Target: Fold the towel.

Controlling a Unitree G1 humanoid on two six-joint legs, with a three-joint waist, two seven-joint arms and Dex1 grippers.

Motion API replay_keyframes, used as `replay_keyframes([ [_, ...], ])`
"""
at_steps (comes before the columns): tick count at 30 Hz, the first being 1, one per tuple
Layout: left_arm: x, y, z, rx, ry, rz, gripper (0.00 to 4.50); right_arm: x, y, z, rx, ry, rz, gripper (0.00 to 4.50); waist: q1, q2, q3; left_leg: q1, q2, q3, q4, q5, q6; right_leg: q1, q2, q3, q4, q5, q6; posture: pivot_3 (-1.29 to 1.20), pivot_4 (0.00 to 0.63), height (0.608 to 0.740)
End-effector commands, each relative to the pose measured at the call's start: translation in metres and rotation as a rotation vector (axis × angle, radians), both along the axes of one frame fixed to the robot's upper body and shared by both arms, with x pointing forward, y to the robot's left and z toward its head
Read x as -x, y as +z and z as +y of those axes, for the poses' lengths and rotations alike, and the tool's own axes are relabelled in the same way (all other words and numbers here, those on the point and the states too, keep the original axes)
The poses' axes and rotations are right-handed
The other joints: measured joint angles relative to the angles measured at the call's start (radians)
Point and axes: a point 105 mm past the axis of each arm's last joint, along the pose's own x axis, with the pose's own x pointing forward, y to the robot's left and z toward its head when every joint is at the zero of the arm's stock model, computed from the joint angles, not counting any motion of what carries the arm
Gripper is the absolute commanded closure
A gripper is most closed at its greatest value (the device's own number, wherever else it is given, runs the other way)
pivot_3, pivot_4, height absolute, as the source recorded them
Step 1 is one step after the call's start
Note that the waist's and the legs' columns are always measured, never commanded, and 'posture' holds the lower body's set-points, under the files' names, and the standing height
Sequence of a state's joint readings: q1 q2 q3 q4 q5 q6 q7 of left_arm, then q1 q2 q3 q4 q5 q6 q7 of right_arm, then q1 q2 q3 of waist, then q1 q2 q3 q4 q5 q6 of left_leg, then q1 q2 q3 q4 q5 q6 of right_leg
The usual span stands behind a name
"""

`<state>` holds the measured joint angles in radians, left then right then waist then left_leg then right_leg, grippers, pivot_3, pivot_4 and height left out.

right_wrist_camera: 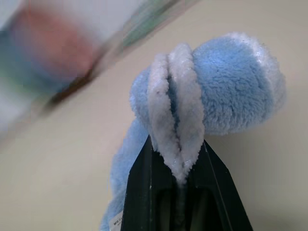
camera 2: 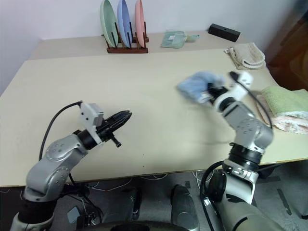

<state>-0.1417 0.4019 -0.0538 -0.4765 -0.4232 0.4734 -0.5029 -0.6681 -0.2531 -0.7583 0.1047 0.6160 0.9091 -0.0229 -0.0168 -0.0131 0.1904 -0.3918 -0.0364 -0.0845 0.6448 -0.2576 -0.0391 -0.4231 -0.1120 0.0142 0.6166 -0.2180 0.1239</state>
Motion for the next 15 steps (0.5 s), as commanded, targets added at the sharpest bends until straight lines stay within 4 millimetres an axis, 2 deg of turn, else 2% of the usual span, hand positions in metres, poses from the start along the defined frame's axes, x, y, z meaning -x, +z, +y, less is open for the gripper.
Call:
replay_keyframes([
  [1,-0.006,0.009,-0.009,0.013,-0.025,-0.055,4.15,0.007,-0.016,-0.023,-0.093,-0.13,0.07,4.49,-0.004,0.0,0.0,0.0,0.0,0.0,0.0,0.0,0.0,0.0,0.0,0.0,0.0,0.0,0.0,0.0,0.15,0.74],
  [4,-0.008,0.009,-0.015,0.009,-0.046,-0.064,4.15,0.014,-0.031,-0.025,-0.137,-0.166,0.133,4.49,-0.005,0.002,0.0,0.0,0.0,0.001,0.0,0.0,0.0,0.0,0.0,0.0,0.0,0.0,0.0,0.0,0.15,0.74],
  [9,-0.005,0.003,-0.02,-0.003,-0.078,-0.055,4.15,0.024,-0.033,-0.024,-0.134,-0.179,0.138,4.49,-0.002,0.003,0.0,0.0,0.0,0.001,0.0,0.0,0.0,0.0,0.0,0.001,0.0,0.0,0.0,0.0,0.15,0.74],
  [12,-0.004,0.0,-0.022,-0.015,-0.088,-0.051,4.15,0.027,-0.03,-0.025,-0.129,-0.172,0.125,3.51,0.0,0.003,0.0,0.0,0.0,0.001,0.0,0.0,0.0,0.0,0.0,0.001,0.0,0.0,0.0,0.0,0.15,0.74],
  [15,-0.006,0.0,-0.024,-0.013,-0.092,-0.051,4.15,0.028,-0.022,-0.031,-0.095,-0.18,0.098,2.09,-0.001,0.003,0.0,0.0,0.0,0.001,0.0,0.0,0.001,0.0,0.0,0.001,0.0,0.0,0.0,0.0,0.15,0.74],
])
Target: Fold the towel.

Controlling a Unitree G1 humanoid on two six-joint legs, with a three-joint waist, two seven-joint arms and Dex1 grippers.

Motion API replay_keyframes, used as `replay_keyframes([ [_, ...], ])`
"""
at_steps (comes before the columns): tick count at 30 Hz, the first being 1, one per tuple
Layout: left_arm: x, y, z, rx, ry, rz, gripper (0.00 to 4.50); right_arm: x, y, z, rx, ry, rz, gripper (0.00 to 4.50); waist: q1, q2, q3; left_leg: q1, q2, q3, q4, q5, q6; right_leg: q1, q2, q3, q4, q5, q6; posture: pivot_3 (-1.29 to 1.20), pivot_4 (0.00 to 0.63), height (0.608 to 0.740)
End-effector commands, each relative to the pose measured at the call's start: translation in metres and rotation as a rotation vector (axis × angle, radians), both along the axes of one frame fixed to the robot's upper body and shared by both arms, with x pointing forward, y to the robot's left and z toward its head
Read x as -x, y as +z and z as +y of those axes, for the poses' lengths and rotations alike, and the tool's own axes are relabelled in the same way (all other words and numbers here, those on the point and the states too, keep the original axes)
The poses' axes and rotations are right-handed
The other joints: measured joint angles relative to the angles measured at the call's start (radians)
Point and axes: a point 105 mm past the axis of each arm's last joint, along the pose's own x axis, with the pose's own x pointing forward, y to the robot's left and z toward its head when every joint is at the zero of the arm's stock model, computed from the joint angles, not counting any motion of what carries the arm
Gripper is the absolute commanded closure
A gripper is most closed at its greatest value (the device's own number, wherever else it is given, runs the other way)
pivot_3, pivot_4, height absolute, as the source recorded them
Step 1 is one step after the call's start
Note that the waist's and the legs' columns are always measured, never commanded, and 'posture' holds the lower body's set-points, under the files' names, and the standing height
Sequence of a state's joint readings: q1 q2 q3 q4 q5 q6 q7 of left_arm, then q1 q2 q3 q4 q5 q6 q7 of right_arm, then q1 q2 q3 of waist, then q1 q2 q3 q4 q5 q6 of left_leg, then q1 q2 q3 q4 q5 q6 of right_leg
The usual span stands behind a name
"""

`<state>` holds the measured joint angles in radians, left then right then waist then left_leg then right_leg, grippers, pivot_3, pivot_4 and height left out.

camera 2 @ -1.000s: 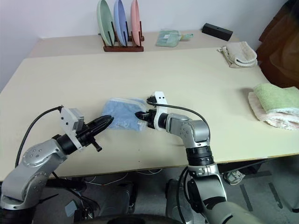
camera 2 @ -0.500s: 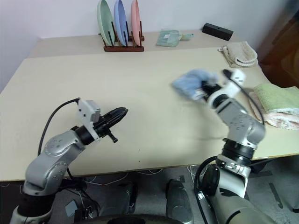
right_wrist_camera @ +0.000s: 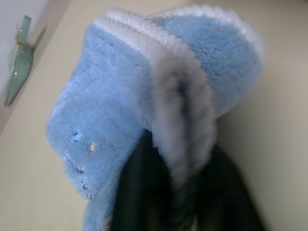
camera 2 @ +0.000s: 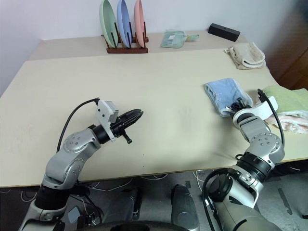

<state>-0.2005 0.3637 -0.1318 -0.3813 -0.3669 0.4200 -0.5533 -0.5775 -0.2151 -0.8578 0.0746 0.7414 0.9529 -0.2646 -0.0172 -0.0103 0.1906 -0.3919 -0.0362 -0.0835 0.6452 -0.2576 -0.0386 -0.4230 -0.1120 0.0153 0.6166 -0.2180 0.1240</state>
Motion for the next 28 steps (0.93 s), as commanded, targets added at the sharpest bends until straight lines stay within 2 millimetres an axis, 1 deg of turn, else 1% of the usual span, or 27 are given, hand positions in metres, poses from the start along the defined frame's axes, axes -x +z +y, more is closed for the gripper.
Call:
replay_keyframes([
  [1,0.0,0.01,-0.002,0.013,-0.005,-0.05,4.15,0.004,0.029,-0.011,0.091,-0.026,-0.088,1.61,-0.001,0.0,0.0,0.0,0.0,0.0,0.0,0.0,0.0,0.0,0.0,0.0,0.0,0.0,0.0,0.0,0.15,0.74],
  [4,-0.007,0.014,0.004,0.038,0.043,-0.059,4.15,0.01,0.047,-0.026,0.278,-0.07,-0.107,0.07,0.001,0.001,0.0,0.0,0.0,0.0,0.0,0.0,0.0,0.0,0.0,0.0,0.0,0.0,0.0,0.0,0.15,0.74],
  [6,-0.015,0.015,0.017,0.029,0.103,-0.072,4.15,0.016,0.06,-0.033,0.444,-0.093,-0.107,0.07,0.001,0.001,0.0,0.0,0.0,0.0,0.0,0.0,0.0,0.0,0.0,0.0,0.0,0.0,0.0,0.0,0.15,0.74],
  [7,-0.018,0.015,0.02,0.023,0.125,-0.077,4.15,0.018,0.064,-0.037,0.504,-0.099,-0.105,0.07,0.001,0.001,0.0,0.0,0.0,0.0,0.0,0.0,0.0,0.0,0.0,0.0,0.0,0.0,0.0,0.0,0.15,0.74],
  [8,-0.025,0.014,0.031,-0.002,0.183,-0.089,4.15,0.02,0.071,-0.037,0.596,-0.087,-0.109,0.07,0.001,0.001,0.0,0.0,0.0,0.0,0.0,0.0,0.0,0.0,0.0,0.0,0.0,0.0,0.0,0.0,0.15,0.74],
  [9,-0.034,0.012,0.051,-0.041,0.27,-0.104,4.15,0.018,0.083,-0.025,0.751,-0.02,-0.133,0.07,0.0,0.001,0.0,0.0,0.0,0.0,0.0,0.0,0.0,0.0,0.0,0.0,0.0,0.0,0.0,0.0,0.15,0.74],
  [10,-0.041,0.01,0.07,-0.079,0.349,-0.118,4.15,0.015,0.091,-0.01,0.887,0.062,-0.164,0.07,-0.004,0.001,0.0,0.0,0.0,0.0,0.0,0.0,0.0,0.0,0.0,0.0,0.0,0.0,0.0,0.0,0.15,0.74],
  [11,-0.045,0.01,0.082,-0.104,0.398,-0.129,4.15,0.013,0.095,0.001,0.974,0.123,-0.183,0.07,-0.008,0.001,0.0,0.001,0.0,0.0,0.0,0.0,0.0,0.0,0.0,0.0,0.0,0.0,0.0,0.0,0.15,0.74],
  [13,-0.046,0.008,0.104,-0.154,0.463,-0.15,4.15,0.007,0.097,0.042,1.128,0.353,-0.274,0.07,-0.025,0.001,0.0,0.001,0.0,0.001,-0.001,0.0,0.0,0.0,0.001,0.0,0.0,0.0,0.001,0.0,0.15,0.74],
  [14,-0.046,0.007,0.108,-0.168,0.475,-0.155,4.15,0.006,0.096,0.056,1.167,0.438,-0.306,0.07,-0.028,0.001,0.0,0.001,0.001,0.0,-0.001,0.0,0.0,0.0,0.001,0.0,0.0,0.0,0.001,0.0,0.15,0.74],
  [15,-0.043,0.005,0.117,-0.187,0.487,-0.158,4.15,0.006,0.093,0.075,1.181,0.548,-0.359,0.07,-0.027,0.001,0.0,0.001,0.001,0.0,-0.001,0.0,0.001,0.0,0.001,0.0,0.0,0.0,0.001,0.0,0.15,0.74],
  [16,-0.041,0.004,0.121,-0.198,0.491,-0.16,4.15,0.006,0.091,0.086,1.182,0.611,-0.393,0.07,-0.027,0.0,0.0,0.001,0.001,0.0,-0.001,0.0,0.001,0.0,0.001,0.0,0.0,0.0,0.001,0.0,0.15,0.74],
  [17,-0.04,0.003,0.123,-0.204,0.491,-0.162,4.15,0.006,0.09,0.09,1.18,0.644,-0.413,0.07,-0.025,0.0,0.0,0.001,0.001,0.0,-0.001,-0.001,0.001,0.0,0.001,0.0,0.0,-0.001,0.002,0.0,0.15,0.74],
  [18,-0.034,0.002,0.129,-0.205,0.497,-0.162,4.15,0.006,0.086,0.103,1.159,0.72,-0.444,0.07,-0.023,0.0,0.001,0.001,0.001,0.0,-0.001,-0.001,0.001,0.0,0.001,0.0,-0.001,-0.001,0.002,0.0,0.15,0.74],
  [20,-0.023,0.002,0.137,-0.181,0.505,-0.146,4.15,0.007,0.078,0.123,1.121,0.85,-0.483,0.07,-0.019,0.0,0.001,0.0,0.001,0.0,-0.001,-0.001,0.001,0.0,0.001,0.0,-0.002,-0.001,0.002,0.0,0.15,0.74],
  [23,-0.01,-0.001,0.141,-0.165,0.51,-0.118,4.15,0.008,0.067,0.136,1.086,0.977,-0.503,0.07,-0.004,-0.002,0.002,-0.001,0.0,0.0,0.0,-0.001,0.001,0.0,-0.001,0.0,-0.002,-0.001,0.002,0.0,0.15,0.74],
  [28,0.01,-0.008,0.14,-0.167,0.517,-0.086,4.15,0.003,0.052,0.143,1.054,1.084,-0.493,0.07,0.006,-0.003,0.002,-0.001,0.0,0.0,0.001,-0.001,0.001,0.001,-0.001,0.0,-0.003,-0.001,0.001,0.0,0.15,0.74],
])
